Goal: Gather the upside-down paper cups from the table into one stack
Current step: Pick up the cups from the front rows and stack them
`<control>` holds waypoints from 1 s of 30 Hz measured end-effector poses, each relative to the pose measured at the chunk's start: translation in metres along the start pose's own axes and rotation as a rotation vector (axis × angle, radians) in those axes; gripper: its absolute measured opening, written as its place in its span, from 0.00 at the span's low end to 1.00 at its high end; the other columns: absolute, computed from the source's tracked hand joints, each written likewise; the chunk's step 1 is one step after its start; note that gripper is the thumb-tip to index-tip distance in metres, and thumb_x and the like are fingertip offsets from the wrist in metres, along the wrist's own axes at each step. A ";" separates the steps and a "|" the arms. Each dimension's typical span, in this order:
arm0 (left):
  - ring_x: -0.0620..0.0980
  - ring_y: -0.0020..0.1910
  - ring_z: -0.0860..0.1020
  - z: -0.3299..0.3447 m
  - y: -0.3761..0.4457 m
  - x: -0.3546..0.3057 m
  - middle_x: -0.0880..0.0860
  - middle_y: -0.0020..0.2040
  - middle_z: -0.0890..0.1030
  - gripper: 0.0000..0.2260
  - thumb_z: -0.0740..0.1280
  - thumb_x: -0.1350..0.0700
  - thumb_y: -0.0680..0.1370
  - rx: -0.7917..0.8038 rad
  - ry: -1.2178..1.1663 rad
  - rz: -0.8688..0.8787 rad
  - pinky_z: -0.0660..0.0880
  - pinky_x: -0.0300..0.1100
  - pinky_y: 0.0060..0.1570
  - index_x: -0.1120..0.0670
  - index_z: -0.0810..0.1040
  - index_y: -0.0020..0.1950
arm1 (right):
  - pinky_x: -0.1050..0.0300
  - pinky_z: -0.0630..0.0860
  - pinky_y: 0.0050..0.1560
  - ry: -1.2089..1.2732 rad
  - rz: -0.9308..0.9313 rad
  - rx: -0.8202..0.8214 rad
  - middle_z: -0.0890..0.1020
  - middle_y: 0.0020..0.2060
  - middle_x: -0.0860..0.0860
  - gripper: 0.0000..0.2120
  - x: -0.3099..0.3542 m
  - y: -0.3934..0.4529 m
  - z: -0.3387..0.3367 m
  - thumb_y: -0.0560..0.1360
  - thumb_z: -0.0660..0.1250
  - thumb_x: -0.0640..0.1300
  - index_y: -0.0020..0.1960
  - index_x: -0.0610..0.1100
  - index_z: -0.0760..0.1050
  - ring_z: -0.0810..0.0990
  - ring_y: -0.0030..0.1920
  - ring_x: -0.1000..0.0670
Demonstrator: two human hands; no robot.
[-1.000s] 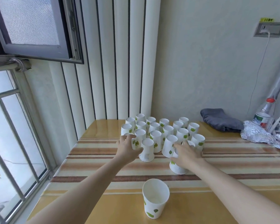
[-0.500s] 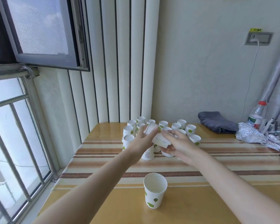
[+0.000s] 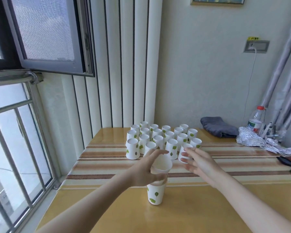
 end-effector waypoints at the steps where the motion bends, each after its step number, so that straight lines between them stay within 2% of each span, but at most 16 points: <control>1: 0.47 0.67 0.69 0.005 -0.001 0.005 0.46 0.69 0.67 0.31 0.72 0.50 0.75 0.014 -0.001 -0.011 0.68 0.44 0.67 0.44 0.62 0.74 | 0.50 0.78 0.51 -0.002 -0.005 -0.005 0.82 0.49 0.47 0.06 -0.001 0.000 -0.002 0.79 0.66 0.45 0.50 0.42 0.79 0.82 0.51 0.45; 5: 0.41 0.65 0.70 0.017 -0.005 0.018 0.43 0.66 0.70 0.35 0.76 0.46 0.70 0.044 -0.018 -0.017 0.68 0.36 0.64 0.39 0.62 0.72 | 0.51 0.78 0.51 -0.030 -0.010 -0.045 0.81 0.47 0.47 0.06 -0.007 0.008 -0.011 0.79 0.65 0.43 0.48 0.41 0.79 0.82 0.48 0.47; 7: 0.35 0.67 0.67 0.005 0.002 0.028 0.40 0.67 0.70 0.32 0.76 0.43 0.70 0.019 -0.138 -0.055 0.65 0.33 0.66 0.36 0.65 0.69 | 0.49 0.80 0.52 -0.119 -0.021 -0.105 0.82 0.48 0.46 0.07 -0.009 0.021 -0.021 0.78 0.66 0.43 0.51 0.40 0.79 0.82 0.46 0.47; 8: 0.35 0.69 0.66 -0.006 0.009 0.035 0.39 0.68 0.70 0.29 0.74 0.41 0.70 -0.031 -0.226 -0.079 0.64 0.36 0.69 0.37 0.67 0.68 | 0.48 0.81 0.53 -0.222 -0.041 -0.156 0.83 0.49 0.46 0.08 -0.008 0.030 -0.029 0.78 0.66 0.43 0.52 0.41 0.79 0.82 0.45 0.48; 10: 0.42 0.70 0.68 -0.036 0.025 0.062 0.43 0.69 0.72 0.26 0.70 0.37 0.70 -0.197 -0.304 -0.164 0.64 0.45 0.73 0.42 0.71 0.66 | 0.48 0.80 0.50 -0.573 -0.118 -0.255 0.83 0.53 0.48 0.09 0.001 0.047 -0.041 0.76 0.65 0.46 0.54 0.45 0.78 0.81 0.49 0.48; 12: 0.52 0.69 0.68 -0.063 0.041 0.093 0.52 0.68 0.71 0.27 0.70 0.42 0.72 -0.336 -0.136 -0.285 0.64 0.48 0.71 0.47 0.71 0.68 | 0.53 0.75 0.47 -1.007 -0.170 -0.256 0.77 0.61 0.49 0.16 0.006 0.065 -0.037 0.76 0.64 0.49 0.62 0.48 0.74 0.77 0.57 0.47; 14: 0.58 0.67 0.67 -0.077 0.054 0.122 0.58 0.68 0.69 0.29 0.71 0.48 0.74 -0.338 0.102 -0.447 0.62 0.49 0.68 0.50 0.66 0.73 | 0.52 0.74 0.47 -1.365 -0.179 -0.199 0.70 0.65 0.49 0.23 0.004 0.085 -0.026 0.75 0.63 0.52 0.70 0.51 0.67 0.74 0.62 0.44; 16: 0.59 0.68 0.65 -0.078 0.066 0.147 0.58 0.70 0.67 0.34 0.71 0.49 0.75 -0.256 0.223 -0.559 0.61 0.50 0.69 0.50 0.60 0.77 | 0.51 0.76 0.47 -1.569 -0.221 -0.173 0.69 0.64 0.47 0.26 0.006 0.103 -0.012 0.75 0.63 0.55 0.70 0.52 0.64 0.74 0.60 0.41; 18: 0.59 0.70 0.64 -0.073 0.079 0.164 0.58 0.72 0.65 0.37 0.71 0.47 0.75 -0.180 0.283 -0.592 0.61 0.50 0.70 0.51 0.56 0.79 | 0.51 0.74 0.46 -1.663 -0.233 -0.171 0.69 0.63 0.45 0.25 0.011 0.121 -0.003 0.76 0.62 0.57 0.69 0.50 0.63 0.76 0.58 0.40; 20: 0.59 0.70 0.64 -0.066 0.092 0.176 0.57 0.73 0.65 0.38 0.71 0.44 0.75 -0.130 0.342 -0.595 0.62 0.50 0.71 0.52 0.56 0.79 | 0.51 0.70 0.46 -1.709 -0.169 -0.172 0.68 0.64 0.44 0.25 0.012 0.137 -0.001 0.77 0.61 0.58 0.69 0.48 0.63 0.76 0.59 0.39; 25: 0.61 0.71 0.62 -0.053 0.106 0.185 0.54 0.73 0.66 0.36 0.69 0.40 0.74 -0.042 0.547 -0.600 0.71 0.52 0.65 0.49 0.59 0.77 | 0.50 0.72 0.53 -1.780 -0.065 -0.125 0.67 0.66 0.44 0.25 -0.005 0.155 -0.003 0.77 0.60 0.57 0.69 0.47 0.64 0.74 0.63 0.40; 30: 0.60 0.62 0.74 -0.062 0.092 0.183 0.56 0.63 0.74 0.31 0.74 0.47 0.73 -0.109 0.536 -0.613 0.77 0.52 0.58 0.53 0.64 0.70 | 0.52 0.71 0.42 -1.699 -0.057 -0.163 0.70 0.62 0.43 0.26 -0.007 0.144 -0.015 0.76 0.64 0.53 0.69 0.47 0.60 0.78 0.56 0.39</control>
Point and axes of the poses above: each hand's wrist, its own y-axis towards the middle knuckle, its own z-axis out of the palm, x = y × z, the point moved 9 cm from there along y, towards the middle knuckle
